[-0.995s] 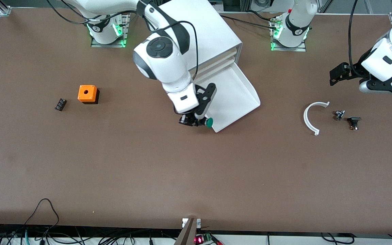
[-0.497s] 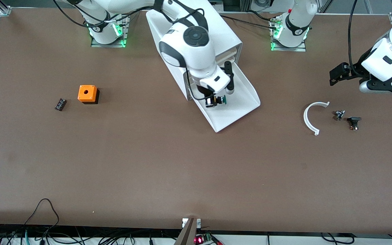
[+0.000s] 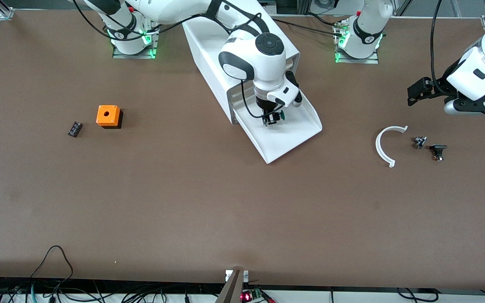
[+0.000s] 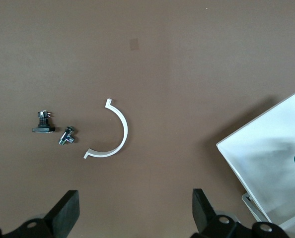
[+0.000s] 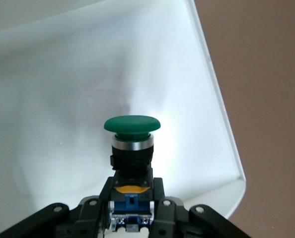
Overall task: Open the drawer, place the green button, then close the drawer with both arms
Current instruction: 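Lower the button into the drawer and open the right gripper, then raise the right gripper away while the left gripper reaches the drawer front, then push the drawer shut with the left gripper while the right gripper retracts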
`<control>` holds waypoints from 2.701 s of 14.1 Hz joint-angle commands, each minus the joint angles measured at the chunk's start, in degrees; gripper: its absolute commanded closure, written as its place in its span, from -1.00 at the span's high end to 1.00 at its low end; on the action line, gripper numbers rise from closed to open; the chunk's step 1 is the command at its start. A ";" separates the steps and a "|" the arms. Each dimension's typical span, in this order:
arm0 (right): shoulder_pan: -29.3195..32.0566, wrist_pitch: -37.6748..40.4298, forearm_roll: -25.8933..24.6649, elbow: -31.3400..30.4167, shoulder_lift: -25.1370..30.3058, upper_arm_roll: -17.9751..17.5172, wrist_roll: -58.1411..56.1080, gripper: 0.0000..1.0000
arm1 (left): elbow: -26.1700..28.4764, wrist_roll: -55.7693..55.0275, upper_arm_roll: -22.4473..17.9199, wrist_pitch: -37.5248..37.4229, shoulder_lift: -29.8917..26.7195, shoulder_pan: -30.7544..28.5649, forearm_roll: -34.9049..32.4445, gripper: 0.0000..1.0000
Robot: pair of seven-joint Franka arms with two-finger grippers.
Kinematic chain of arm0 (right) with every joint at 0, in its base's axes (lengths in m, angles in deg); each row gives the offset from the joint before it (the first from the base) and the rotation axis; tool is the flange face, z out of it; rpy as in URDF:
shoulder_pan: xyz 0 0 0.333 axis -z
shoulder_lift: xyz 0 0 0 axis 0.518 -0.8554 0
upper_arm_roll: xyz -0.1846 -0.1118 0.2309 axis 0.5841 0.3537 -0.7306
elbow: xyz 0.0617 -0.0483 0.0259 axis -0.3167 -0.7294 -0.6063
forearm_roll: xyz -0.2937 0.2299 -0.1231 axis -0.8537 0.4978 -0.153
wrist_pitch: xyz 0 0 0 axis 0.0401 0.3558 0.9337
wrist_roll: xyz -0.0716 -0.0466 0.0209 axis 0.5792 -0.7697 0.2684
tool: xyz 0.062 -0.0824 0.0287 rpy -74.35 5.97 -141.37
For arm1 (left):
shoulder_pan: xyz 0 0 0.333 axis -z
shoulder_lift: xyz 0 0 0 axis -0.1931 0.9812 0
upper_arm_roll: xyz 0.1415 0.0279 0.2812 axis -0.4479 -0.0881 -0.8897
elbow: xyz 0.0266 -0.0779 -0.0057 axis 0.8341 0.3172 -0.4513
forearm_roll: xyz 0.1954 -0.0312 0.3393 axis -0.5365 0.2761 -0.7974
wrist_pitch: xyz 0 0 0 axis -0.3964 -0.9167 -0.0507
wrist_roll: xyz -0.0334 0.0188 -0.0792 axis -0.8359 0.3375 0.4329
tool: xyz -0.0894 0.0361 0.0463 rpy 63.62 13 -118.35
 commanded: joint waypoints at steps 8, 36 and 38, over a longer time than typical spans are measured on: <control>-1.73 2.81 -5.45 2.92 -6.06 -2.58 2.46 -0.49 | -2.43 0.16 0.41 -1.73 1.56 0.14 -1.08 1.00; 18.75 21.33 15.90 1.42 21.35 20.00 54.54 1.00 | 26.83 -43.52 7.79 53.21 23.71 16.66 4.28 1.00; 21.28 27.30 15.90 0.29 22.41 20.97 61.15 1.00 | 28.76 -43.52 10.24 52.50 22.49 16.66 4.28 1.00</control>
